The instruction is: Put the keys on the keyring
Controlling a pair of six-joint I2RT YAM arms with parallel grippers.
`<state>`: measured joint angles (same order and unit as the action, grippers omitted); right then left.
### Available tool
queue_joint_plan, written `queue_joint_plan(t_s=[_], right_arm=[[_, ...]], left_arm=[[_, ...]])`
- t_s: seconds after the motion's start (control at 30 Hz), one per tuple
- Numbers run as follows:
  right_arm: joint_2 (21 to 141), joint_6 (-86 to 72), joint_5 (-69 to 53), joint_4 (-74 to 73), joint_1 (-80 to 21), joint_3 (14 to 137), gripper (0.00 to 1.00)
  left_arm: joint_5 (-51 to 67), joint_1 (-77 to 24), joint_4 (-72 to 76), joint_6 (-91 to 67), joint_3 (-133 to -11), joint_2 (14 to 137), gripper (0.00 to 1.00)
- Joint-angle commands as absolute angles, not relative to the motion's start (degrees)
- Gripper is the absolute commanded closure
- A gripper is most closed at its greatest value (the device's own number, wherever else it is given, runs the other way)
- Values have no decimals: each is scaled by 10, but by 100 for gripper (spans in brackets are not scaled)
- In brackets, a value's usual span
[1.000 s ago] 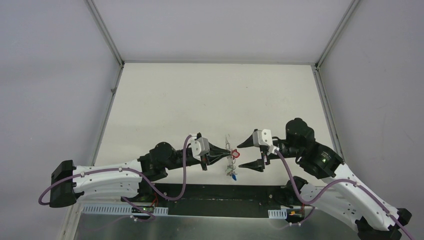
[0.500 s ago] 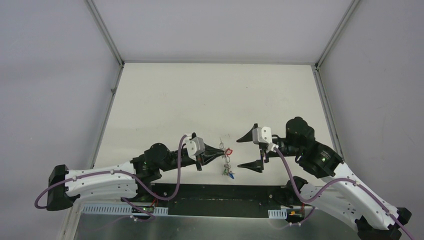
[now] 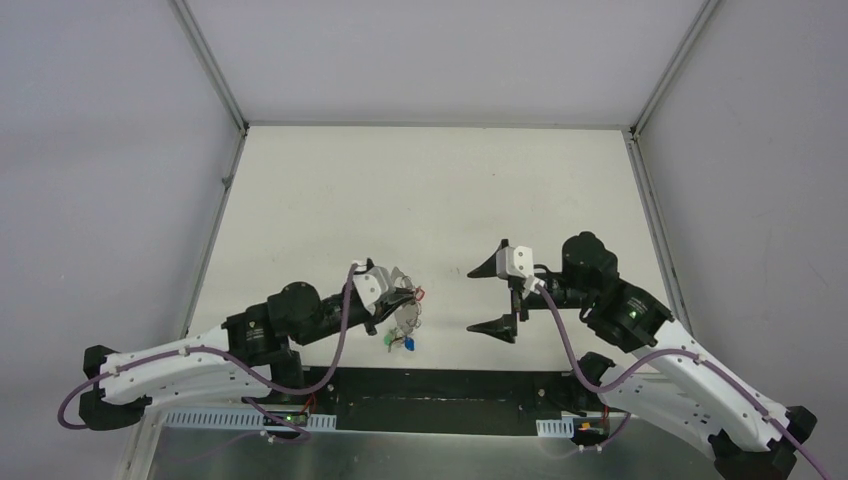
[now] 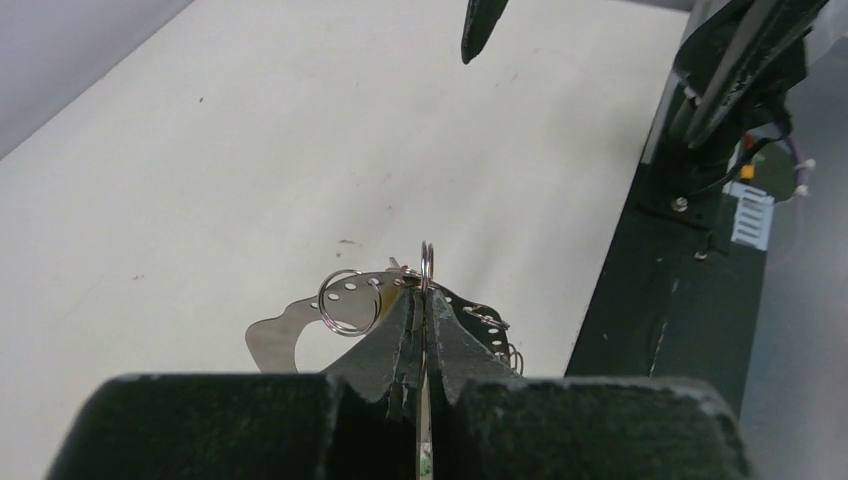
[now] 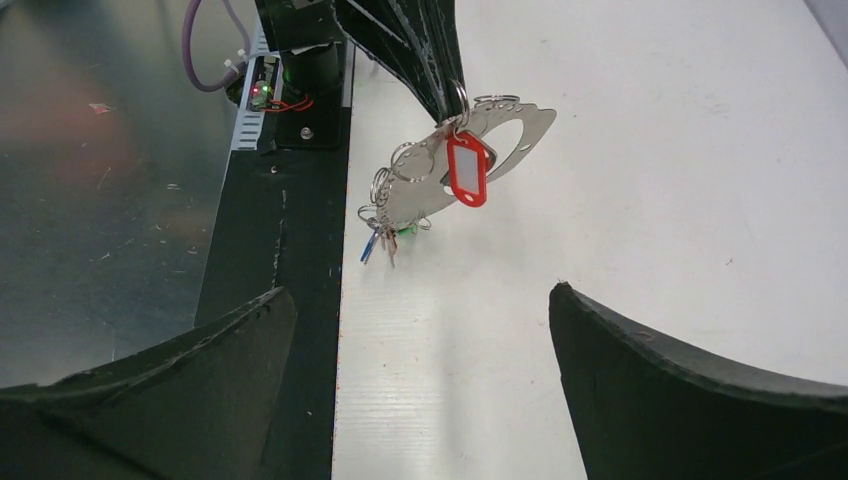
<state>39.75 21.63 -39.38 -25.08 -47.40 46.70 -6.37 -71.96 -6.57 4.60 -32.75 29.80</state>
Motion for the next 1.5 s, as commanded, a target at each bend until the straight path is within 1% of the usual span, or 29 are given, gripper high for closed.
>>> queue_joint_plan(t_s=[0.0,0.17,0.23,0.3,0.4,0.47,0.6,0.7,0.73,0.87,0.9,0.93,0.97,1.1,1.2,1.33,1.4,1.47], right_arm=[[410,161,-370,-185,-474,453,0],[435,111,-348,-153,-469,446,0],[441,82,-321,-141,-463,442,0],[445,59,-290,-131,-455,435,0],[446,38,-250,-123,-435,418,0],[446,24,-225,-110,-420,402,0],[453,-23,-217,-73,-371,376,0],[466,-54,-231,-43,-332,363,0],[471,-62,-234,-35,-319,360,0],[499,-87,-250,-6,-260,344,0],[506,-93,-254,-3,-242,339,0],[513,-98,-260,11,-224,333,0],[520,-102,-262,21,-207,328,0],[550,-108,-256,42,-134,300,0],[570,-83,-209,36,-97,285,0],[594,-13,-107,31,-93,284,0],[608,-4,-61,59,-92,274,0],[628,-3,-26,105,-88,253,0]], left_arm=[[-114,-722,-114,50,-378,374,100],[-153,-718,-85,5,-398,499,100],[-156,-705,-68,-23,-407,549,100],[-117,-669,-55,-57,-413,582,100],[-30,-576,-25,-101,-415,617,100],[-22,-549,-3,-108,-418,635,96],[-5,-499,20,-108,-436,678,76],[38,-461,26,-105,-451,704,50],[45,-449,27,-103,-454,710,44],[62,-397,33,-94,-452,717,28],[70,-379,33,-92,-449,714,15],[77,-360,33,-90,-445,709,6],[85,-341,35,-90,-439,704,2],[122,-230,39,-90,-402,673,1],[135,-152,29,-78,-372,646,1],[78,-94,-31,-25,-369,622,1],[33,-83,-32,-6,-362,620,1],[18,-74,3,9,-344,628,1]])
